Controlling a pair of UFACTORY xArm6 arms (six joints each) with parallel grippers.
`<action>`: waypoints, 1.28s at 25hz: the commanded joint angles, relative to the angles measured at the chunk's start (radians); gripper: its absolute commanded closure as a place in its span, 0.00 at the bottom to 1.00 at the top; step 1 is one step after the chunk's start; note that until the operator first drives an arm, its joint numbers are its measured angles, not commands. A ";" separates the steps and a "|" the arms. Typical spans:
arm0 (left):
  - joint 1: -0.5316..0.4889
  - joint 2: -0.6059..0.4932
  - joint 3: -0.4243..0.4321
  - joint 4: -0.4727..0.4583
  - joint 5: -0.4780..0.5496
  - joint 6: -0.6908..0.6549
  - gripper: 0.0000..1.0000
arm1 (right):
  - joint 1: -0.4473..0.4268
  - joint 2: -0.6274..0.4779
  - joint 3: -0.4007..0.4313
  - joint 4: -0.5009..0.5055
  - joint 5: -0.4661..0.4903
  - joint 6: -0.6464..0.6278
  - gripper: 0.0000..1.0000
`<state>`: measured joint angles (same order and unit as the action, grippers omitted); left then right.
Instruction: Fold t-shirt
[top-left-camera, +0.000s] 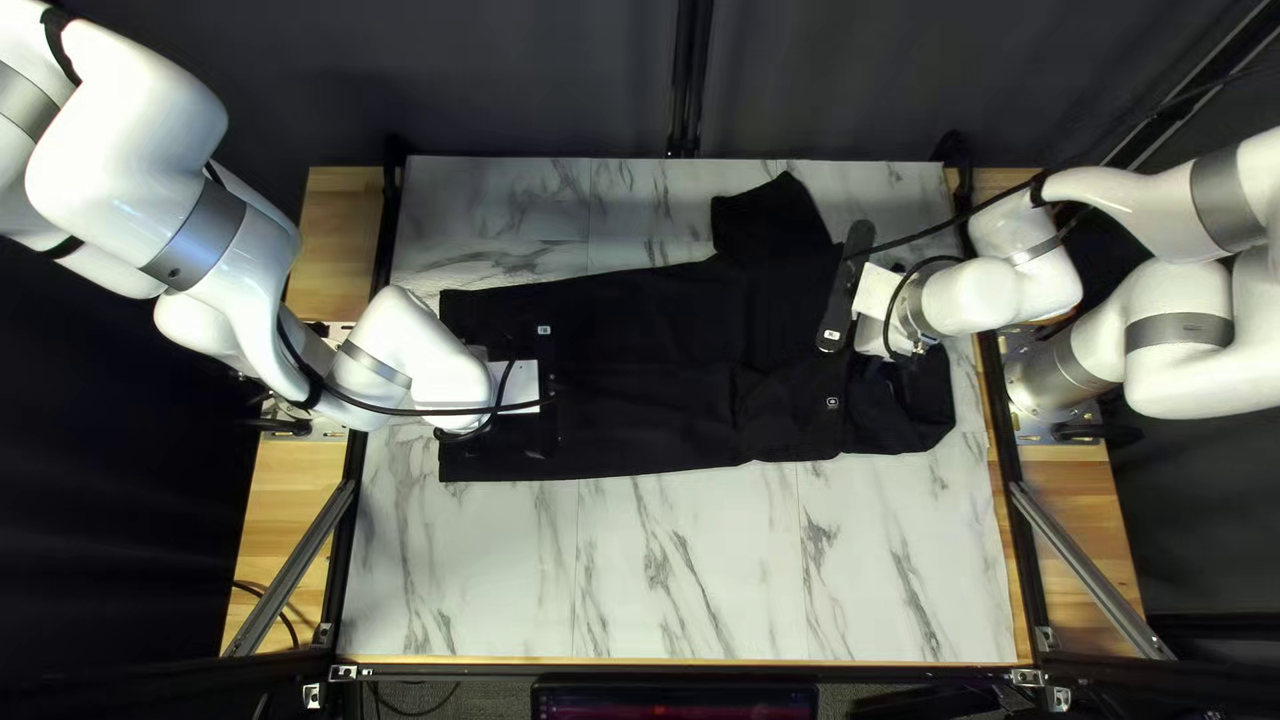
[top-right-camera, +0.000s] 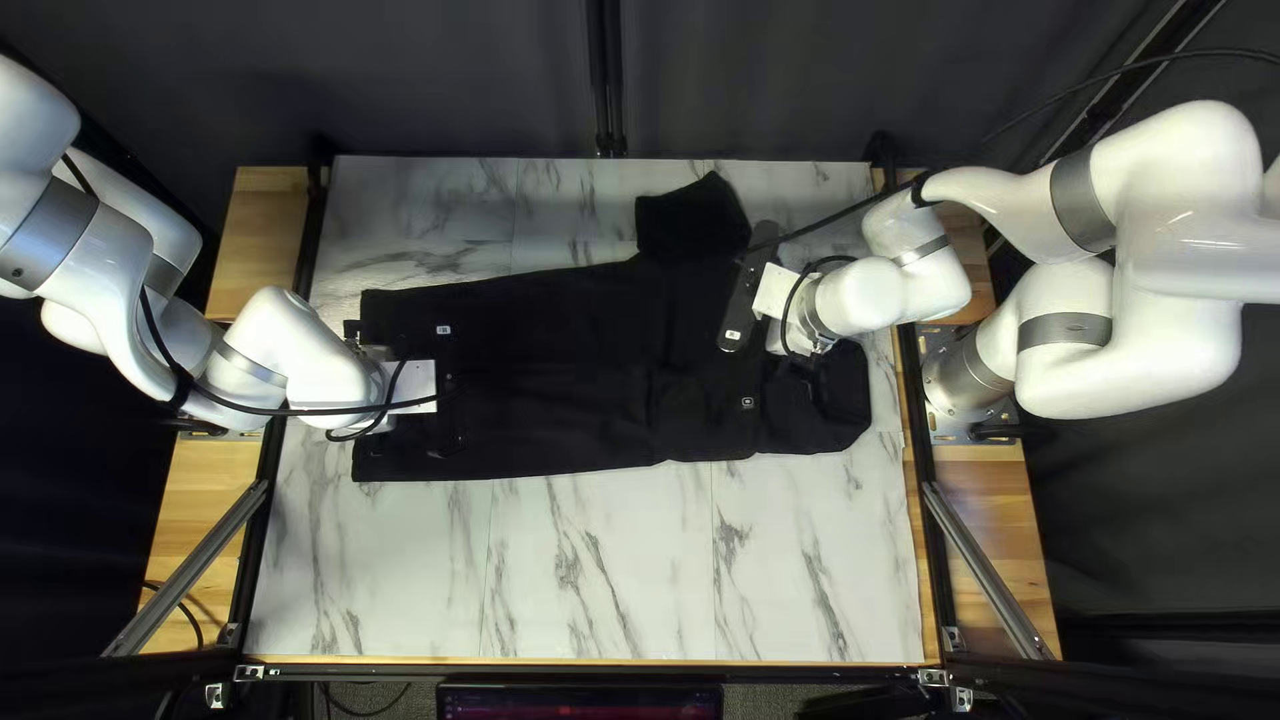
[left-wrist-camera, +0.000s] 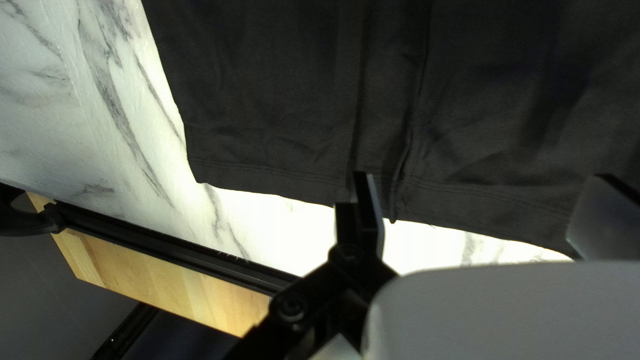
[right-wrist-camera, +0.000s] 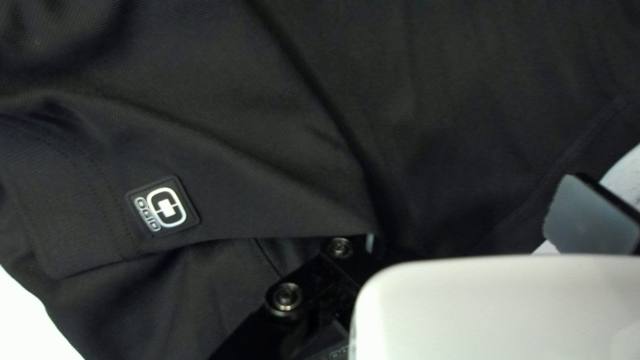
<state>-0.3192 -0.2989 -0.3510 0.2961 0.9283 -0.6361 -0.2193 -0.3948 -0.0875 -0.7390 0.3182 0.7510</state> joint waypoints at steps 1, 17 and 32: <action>0.000 0.000 0.000 0.000 0.000 0.000 0.00 | 0.011 -0.022 0.001 0.047 0.034 -0.038 0.00; 0.000 0.000 0.000 0.000 0.000 0.000 0.00 | 0.118 -0.196 -0.006 0.246 0.295 -0.153 0.00; 0.000 0.000 0.000 0.000 0.000 0.000 0.00 | 0.096 -0.338 -0.167 0.421 0.632 -0.395 0.00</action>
<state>-0.3192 -0.2989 -0.3510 0.2961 0.9283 -0.6361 -0.1295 -0.7312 -0.2572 -0.3251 0.9410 0.3564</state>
